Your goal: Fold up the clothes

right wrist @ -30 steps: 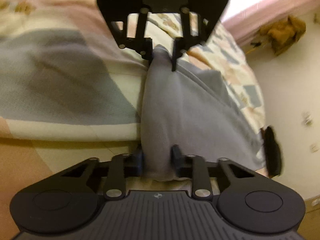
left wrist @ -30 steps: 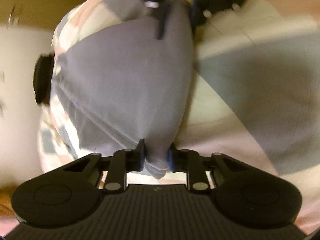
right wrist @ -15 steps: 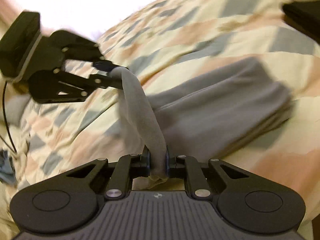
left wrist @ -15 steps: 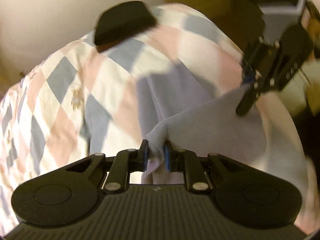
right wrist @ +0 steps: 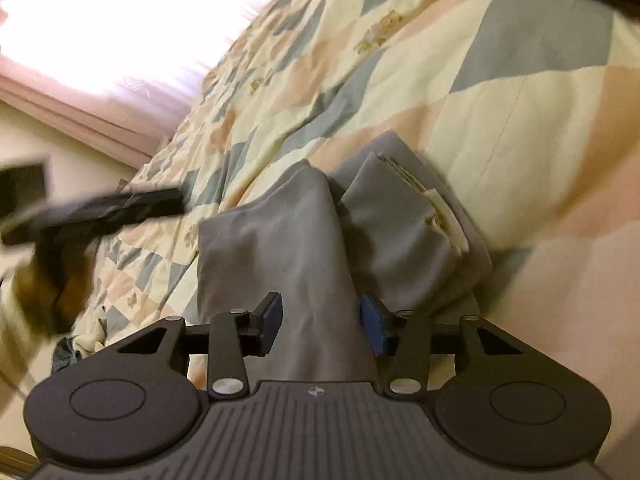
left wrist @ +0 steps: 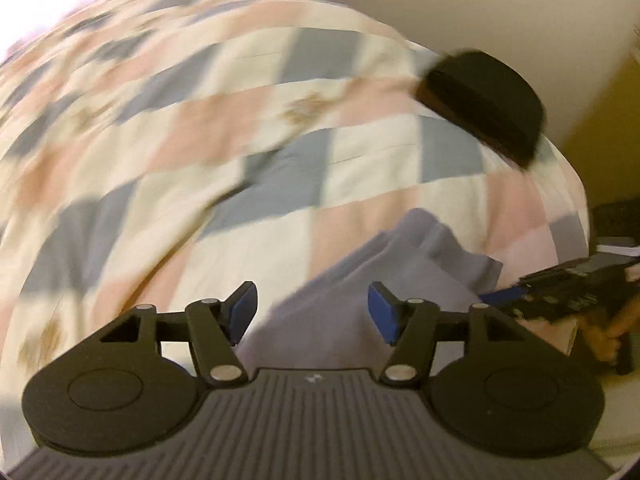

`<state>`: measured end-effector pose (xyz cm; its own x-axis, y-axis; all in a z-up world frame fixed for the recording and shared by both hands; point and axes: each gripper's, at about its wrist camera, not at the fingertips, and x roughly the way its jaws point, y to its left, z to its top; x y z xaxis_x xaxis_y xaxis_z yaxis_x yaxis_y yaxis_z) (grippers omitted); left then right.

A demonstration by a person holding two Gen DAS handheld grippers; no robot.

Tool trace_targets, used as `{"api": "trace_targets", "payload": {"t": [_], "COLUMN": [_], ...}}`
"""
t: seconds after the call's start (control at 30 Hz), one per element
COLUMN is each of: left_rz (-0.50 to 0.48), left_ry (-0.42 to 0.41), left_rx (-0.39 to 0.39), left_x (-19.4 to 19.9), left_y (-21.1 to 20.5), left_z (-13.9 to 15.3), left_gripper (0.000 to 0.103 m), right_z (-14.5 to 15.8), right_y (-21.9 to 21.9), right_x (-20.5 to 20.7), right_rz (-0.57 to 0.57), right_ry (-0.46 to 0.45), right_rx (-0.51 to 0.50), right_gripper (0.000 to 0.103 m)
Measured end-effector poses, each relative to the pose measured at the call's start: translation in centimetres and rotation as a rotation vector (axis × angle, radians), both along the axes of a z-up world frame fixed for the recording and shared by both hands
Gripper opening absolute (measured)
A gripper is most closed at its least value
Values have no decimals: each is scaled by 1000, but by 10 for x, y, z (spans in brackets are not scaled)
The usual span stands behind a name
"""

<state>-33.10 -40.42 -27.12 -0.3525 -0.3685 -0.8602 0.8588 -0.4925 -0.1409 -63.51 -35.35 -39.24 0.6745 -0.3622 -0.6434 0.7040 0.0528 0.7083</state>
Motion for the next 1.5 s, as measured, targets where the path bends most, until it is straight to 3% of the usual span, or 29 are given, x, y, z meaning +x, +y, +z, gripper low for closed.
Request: {"api": "trace_targets", "payload": {"t": [0.1, 0.17, 0.3, 0.43, 0.57, 0.7, 0.73, 0.77, 0.83, 0.9, 1.03, 1.13, 1.2, 1.23, 1.27, 1.33, 1.37, 1.5], "left_rz": [96, 128, 124, 90, 38, 10, 8, 6, 9, 20, 1, -112, -162, -158, -119, -42, -5, 73], "left_ry": [30, 48, 46, 102, 109, 84, 74, 69, 75, 80, 119, 91, 5, -27, -28, -30, -24, -2], "left_rx": [33, 55, 53, 55, 69, 58, 56, 50, 13, -39, -99, -163, -211, -217, -204, -177, -166, -201], "left_x": [21, 23, 13, -2, -22, -28, -28, -27, -24, -21, -27, -50, -61, -61, -54, -39, -31, -12], "left_y": [21, 28, 37, 41, 46, 51, 51, 51, 47, 41, 18, 9, 5, 2, -2, -9, -12, 5], "left_z": [-9, -20, -32, -36, -48, -53, -53, -52, -43, -34, -39, -54, -73, -82, -87, -99, -102, -70], "left_gripper": [55, 48, 43, 43, 43, 43, 43, 42, 41, 32, 18, 12, 12, 12, 11, 12, 17, 15], "right_z": [-13, -14, 19, 50, 43, 18, 13, 12, 20, 38, 52, 34, 17, 10, 5, -3, -3, 16], "right_y": [-14, -19, -15, -9, -16, -23, -24, -23, -20, -15, -27, -46, -55, -58, -59, -62, -62, -51], "right_x": [1, 6, 9, -4, -23, -29, -29, -30, -28, -21, 7, 28, 33, 32, 29, 20, 16, 6], "right_rz": [36, 68, 119, 121, 83, 63, 62, 48, -18, -74, -25, 52, 61, 54, 38, 2, -11, -66], "right_ry": [-15, -13, 88, 190, 264, 265, 267, 283, 356, 409, 353, 353, 384, 410, 434, 461, 463, 491], "right_rx": [17, 13, -104, -184, -168, -120, -100, -85, -97, -188, -300, -316, -318, -318, -314, -297, -292, -313], "right_gripper": [46, 12, 11, 11, 11, 12, 19, 31, 49, 48, 38, 32, 26, 16, 14, 13, 13, 20]}}
